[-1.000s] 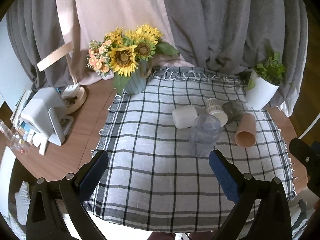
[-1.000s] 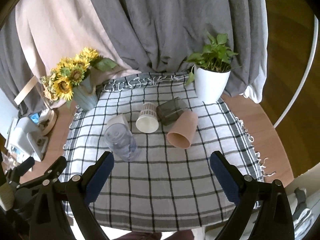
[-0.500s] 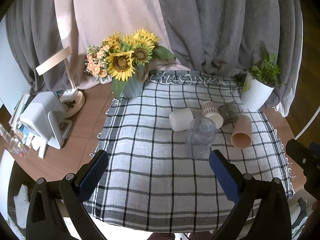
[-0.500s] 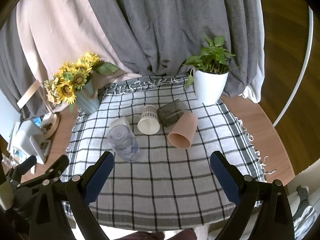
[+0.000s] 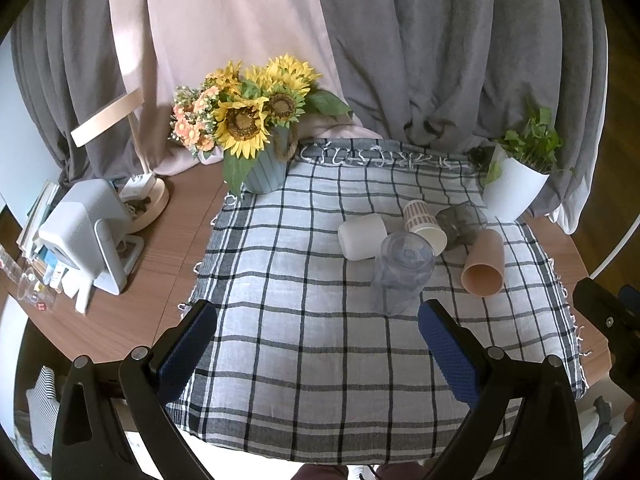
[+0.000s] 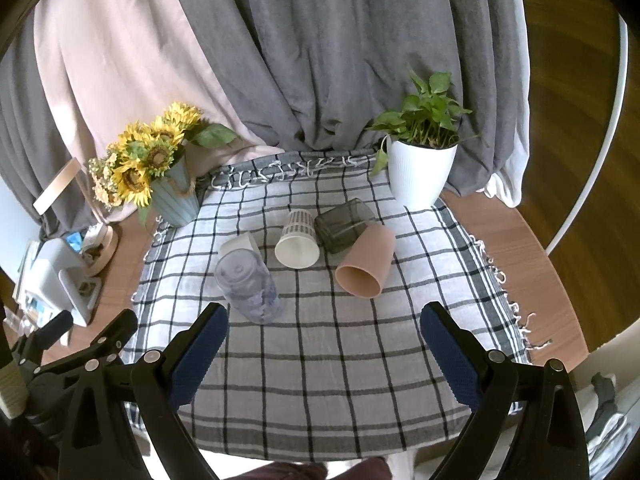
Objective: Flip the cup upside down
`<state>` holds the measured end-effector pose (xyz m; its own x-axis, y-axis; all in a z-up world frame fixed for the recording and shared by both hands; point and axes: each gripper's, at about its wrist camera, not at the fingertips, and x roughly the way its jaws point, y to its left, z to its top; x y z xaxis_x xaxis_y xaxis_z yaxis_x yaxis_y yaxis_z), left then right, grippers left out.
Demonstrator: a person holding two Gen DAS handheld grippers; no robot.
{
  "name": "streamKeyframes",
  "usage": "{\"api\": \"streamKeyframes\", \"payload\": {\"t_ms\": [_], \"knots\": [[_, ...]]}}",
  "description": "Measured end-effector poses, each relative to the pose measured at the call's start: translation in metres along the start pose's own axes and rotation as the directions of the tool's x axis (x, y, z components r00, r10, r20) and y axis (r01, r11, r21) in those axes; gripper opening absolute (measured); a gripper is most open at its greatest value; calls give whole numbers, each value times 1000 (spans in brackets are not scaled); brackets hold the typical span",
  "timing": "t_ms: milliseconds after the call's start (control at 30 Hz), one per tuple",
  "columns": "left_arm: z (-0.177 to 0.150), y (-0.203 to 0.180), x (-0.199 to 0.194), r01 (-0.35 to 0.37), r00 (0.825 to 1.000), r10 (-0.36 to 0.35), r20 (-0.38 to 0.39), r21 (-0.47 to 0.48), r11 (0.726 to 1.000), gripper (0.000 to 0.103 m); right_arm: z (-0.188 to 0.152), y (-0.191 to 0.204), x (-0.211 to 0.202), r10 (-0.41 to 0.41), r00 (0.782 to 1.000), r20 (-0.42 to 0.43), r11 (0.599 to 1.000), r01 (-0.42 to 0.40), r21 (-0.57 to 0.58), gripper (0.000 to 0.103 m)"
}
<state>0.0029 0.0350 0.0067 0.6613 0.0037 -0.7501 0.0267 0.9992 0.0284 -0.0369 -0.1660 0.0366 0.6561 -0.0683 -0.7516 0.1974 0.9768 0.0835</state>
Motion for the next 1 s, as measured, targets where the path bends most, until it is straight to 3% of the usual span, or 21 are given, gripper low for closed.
{"api": "streamKeyframes", "payload": {"t_ms": [1000], "knots": [[0, -7, 7, 7, 1000, -7, -6, 14, 1000, 103, 3, -6, 6, -3, 1000, -15, 1000, 3, 5, 97]]}}
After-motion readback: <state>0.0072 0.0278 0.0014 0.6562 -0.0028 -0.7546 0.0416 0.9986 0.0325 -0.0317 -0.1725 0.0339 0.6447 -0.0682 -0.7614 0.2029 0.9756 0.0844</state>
